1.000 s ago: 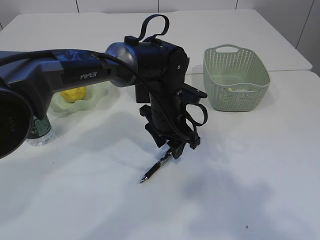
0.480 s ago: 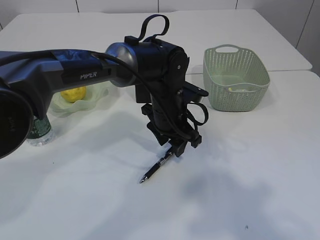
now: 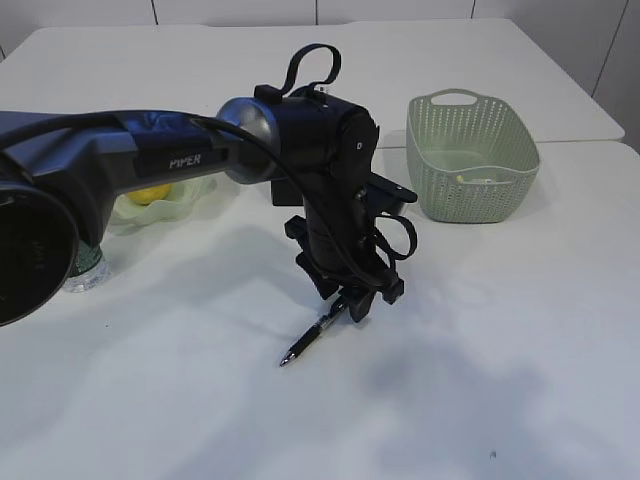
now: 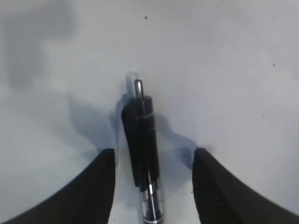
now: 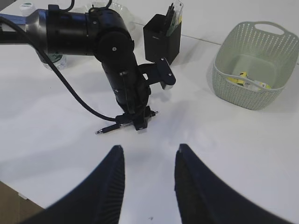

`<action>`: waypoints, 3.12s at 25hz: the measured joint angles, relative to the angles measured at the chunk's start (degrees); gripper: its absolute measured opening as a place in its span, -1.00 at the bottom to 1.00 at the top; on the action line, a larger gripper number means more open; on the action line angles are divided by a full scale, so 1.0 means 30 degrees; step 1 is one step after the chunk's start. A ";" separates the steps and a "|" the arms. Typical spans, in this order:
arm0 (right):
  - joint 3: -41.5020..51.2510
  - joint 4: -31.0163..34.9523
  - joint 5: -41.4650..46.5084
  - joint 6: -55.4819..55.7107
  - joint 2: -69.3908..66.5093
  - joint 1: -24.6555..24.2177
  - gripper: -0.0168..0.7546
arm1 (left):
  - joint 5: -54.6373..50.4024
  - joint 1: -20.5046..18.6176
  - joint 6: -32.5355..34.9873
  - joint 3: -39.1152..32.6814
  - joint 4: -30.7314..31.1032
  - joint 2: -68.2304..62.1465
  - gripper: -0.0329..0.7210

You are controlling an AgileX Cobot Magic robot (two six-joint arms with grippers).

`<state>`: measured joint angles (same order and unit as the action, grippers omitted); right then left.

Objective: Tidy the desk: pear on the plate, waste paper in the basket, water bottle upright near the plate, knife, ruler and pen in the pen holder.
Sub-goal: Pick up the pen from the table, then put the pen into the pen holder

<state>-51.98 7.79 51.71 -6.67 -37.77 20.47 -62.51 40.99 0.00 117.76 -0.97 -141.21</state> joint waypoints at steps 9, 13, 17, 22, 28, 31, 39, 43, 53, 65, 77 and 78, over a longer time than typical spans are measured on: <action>0.0000 0.0000 0.0000 0.0000 0.0000 0.0000 -0.18 | 0.0199 0.0000 0.0000 0.0014 -0.0114 -0.0173 0.01; 0.0000 0.0000 0.0000 0.0000 0.0000 0.0000 -0.18 | 0.0243 0.0000 0.0000 0.0014 -0.0114 -0.0173 -0.02; 0.0000 0.0000 0.0000 0.0000 0.0000 0.0000 -0.18 | 0.0287 0.0000 0.0000 0.0014 -0.0114 -0.0173 -0.14; 0.0000 0.0000 0.0000 0.0000 0.0000 0.0000 -0.18 | 0.0470 0.0000 0.0000 0.0014 -0.0114 -0.0203 -0.40; 0.0000 0.0000 0.0000 0.0000 0.0000 0.0000 -0.18 | 0.0680 0.0000 0.0000 0.0049 -0.0142 -0.0203 -0.64; 0.0000 0.0000 0.0000 0.0000 0.0000 0.0000 -0.18 | 0.0680 0.0000 0.0000 0.0227 -0.0142 -0.0250 -0.69; 0.0000 0.0032 0.0000 0.0000 0.0000 0.0000 -0.18 | 0.0571 0.0000 0.0000 0.2254 -0.0334 -0.0317 -0.69; 0.0000 0.0074 0.0000 0.0000 0.0000 0.0000 -0.18 | 0.0450 0.0000 0.0000 0.2932 -0.0804 -0.0317 -0.69; 0.0000 0.0074 0.0000 -0.0040 0.0000 0.0000 -0.18 | -0.0605 0.0000 0.0000 0.4244 -0.0928 -0.0012 -0.70; 0.0000 0.0083 -0.0151 -0.0068 0.0000 0.0000 -0.18 | -0.1232 0.0000 0.0000 0.4287 -0.0054 0.2054 -0.70; 0.0000 0.0083 -0.0212 -0.0257 0.0000 0.0000 -0.18 | -0.1173 0.0000 0.0000 0.4287 0.0322 0.4432 -0.70; 0.0000 0.0083 -0.0212 -0.0257 0.0000 0.0000 -0.18 | -0.1072 0.0000 0.0168 0.4287 0.0322 0.4490 -0.70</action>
<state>-51.98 8.04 51.08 -7.44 -37.77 20.47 -65.73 40.99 0.50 130.62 0.00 -127.74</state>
